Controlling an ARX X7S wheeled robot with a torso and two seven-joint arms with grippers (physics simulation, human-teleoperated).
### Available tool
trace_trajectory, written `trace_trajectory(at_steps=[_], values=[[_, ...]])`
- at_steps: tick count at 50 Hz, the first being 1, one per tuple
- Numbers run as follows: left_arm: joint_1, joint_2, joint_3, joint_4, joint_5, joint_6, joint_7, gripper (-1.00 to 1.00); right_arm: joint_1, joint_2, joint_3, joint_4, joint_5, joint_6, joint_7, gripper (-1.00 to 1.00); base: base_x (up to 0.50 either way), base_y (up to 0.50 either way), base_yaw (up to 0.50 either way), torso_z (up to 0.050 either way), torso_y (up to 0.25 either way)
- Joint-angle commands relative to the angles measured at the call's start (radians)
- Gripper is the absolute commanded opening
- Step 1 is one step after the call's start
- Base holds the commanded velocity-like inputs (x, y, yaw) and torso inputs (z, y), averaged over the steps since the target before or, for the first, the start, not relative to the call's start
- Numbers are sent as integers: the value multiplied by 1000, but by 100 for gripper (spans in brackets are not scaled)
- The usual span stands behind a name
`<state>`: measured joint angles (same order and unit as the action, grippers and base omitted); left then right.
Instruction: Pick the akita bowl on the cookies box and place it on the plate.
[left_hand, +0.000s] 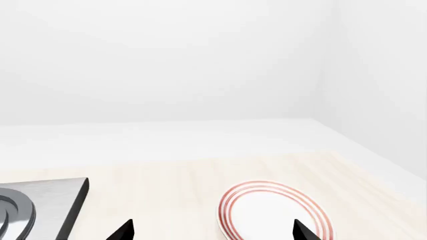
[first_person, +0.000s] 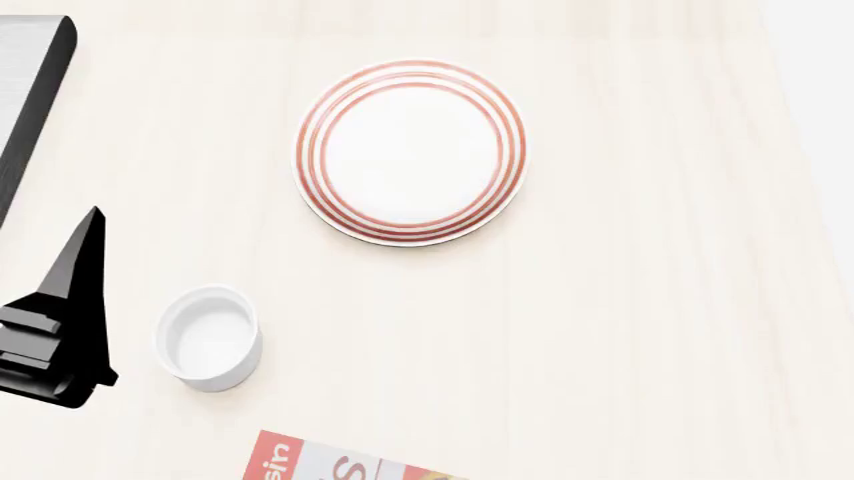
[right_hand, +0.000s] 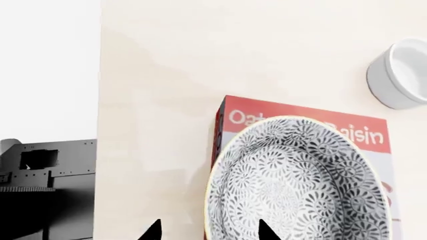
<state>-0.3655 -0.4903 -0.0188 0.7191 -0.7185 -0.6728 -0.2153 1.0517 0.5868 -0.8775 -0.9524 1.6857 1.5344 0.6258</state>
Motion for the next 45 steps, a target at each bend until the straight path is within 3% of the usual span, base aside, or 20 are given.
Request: trace_trajectory(at_steps=[1, 18, 35, 45], values=[[0, -3, 2, -2, -2, 3, -2, 100, -9, 28, -20, -26, -168, -19, -130, -100, 0, 0, 0, 0, 0], [-1, -8, 6, 3, -9, 1, -7, 100, 76, 42, -58, -30, -123, -35, -81, -100, 0, 0, 0, 0, 0], [3, -12, -1, 3, -19, 7, -11, 100, 413, 50, -180, -5, 169, -43, 234, -100, 0, 0, 0, 0, 0], [2, -14, 4, 7, -20, 8, -13, 100, 556, 59, -240, 17, 226, -27, 308, -100, 0, 0, 0, 0, 0]])
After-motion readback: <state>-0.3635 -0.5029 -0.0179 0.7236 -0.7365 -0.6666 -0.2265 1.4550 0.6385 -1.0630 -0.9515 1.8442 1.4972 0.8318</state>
